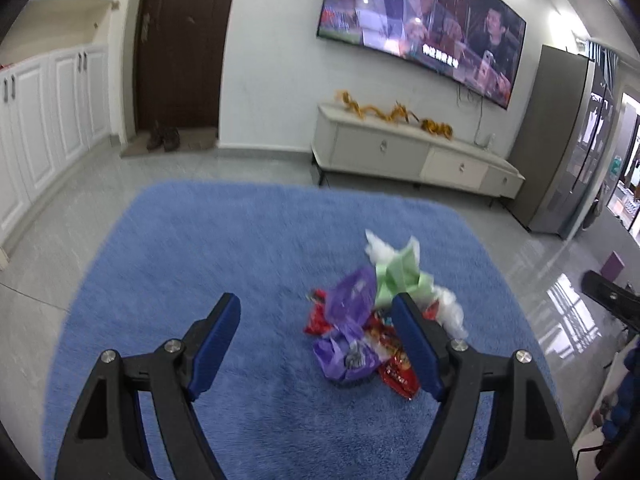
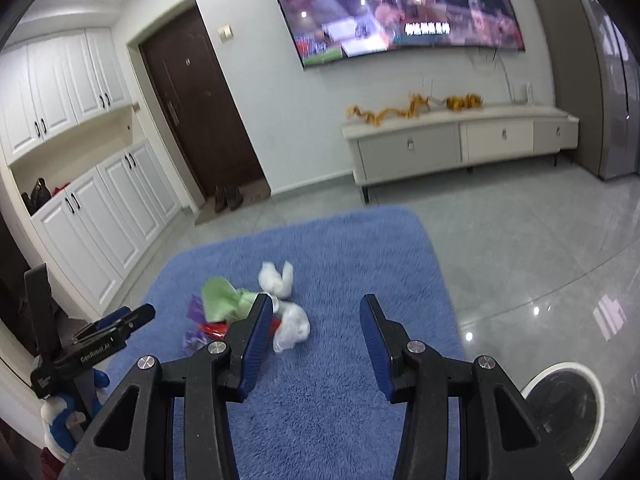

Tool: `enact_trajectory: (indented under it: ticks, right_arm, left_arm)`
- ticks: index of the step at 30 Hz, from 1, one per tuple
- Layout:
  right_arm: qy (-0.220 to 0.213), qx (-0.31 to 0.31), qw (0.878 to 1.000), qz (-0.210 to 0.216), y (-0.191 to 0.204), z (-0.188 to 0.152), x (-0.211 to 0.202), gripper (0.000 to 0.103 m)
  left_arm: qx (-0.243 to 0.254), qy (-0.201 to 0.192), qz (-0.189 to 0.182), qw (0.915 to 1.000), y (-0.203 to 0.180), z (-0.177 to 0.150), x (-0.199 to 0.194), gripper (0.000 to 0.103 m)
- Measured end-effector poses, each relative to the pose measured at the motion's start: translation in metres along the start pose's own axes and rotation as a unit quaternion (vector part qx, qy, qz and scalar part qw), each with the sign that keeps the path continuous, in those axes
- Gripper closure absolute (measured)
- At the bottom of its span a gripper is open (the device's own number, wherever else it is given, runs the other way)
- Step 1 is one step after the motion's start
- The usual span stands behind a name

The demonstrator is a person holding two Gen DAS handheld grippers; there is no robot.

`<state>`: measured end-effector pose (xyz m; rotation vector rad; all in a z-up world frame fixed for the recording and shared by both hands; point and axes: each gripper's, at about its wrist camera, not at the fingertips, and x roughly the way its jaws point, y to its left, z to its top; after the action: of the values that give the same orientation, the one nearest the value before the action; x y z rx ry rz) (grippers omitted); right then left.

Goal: Collect trash
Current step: 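Grasp the purple plastic bag with the left tool while the right grasps a clear plastic bag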

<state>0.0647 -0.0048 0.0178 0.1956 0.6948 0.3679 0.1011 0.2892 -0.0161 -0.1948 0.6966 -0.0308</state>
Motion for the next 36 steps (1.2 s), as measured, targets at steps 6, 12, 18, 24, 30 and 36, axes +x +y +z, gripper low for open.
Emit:
enact_trajectory:
  ticks: [6, 12, 18, 24, 30, 36]
  right_arm:
    - [0.046, -0.005, 0.999, 0.012, 0.002, -0.005, 0.060, 0.060]
    - [0.076, -0.013, 0.997, 0.029, 0.011, -0.013, 0.100, 0.060]
    - [0.094, -0.016, 0.995, 0.039, 0.014, -0.021, 0.122, 0.060]
    - [0.107, -0.022, 0.993, 0.043, 0.015, -0.024, 0.133, 0.060]
    - [0.116, -0.020, 0.992, 0.050, 0.015, -0.028, 0.136, 0.069]
    - [0.111, -0.023, 0.992, 0.048, 0.011, -0.030, 0.127, 0.074]
  left_arm:
    - [-0.003, 0.041, -0.023, 0.9989, 0.002, -0.018, 0.040, 0.035]
    - [-0.016, 0.054, -0.040, 0.9976, 0.011, -0.026, 0.057, 0.039]
    - [-0.011, 0.059, -0.055, 0.9967, 0.009, -0.036, 0.062, 0.043]
    - [0.001, 0.061, -0.069, 0.9958, 0.003, -0.039, 0.063, 0.049]
    - [0.003, 0.063, -0.089, 0.9941, 0.001, -0.038, 0.062, 0.062]
    - [0.028, 0.055, -0.097, 0.9934, -0.012, -0.039, 0.057, 0.066]
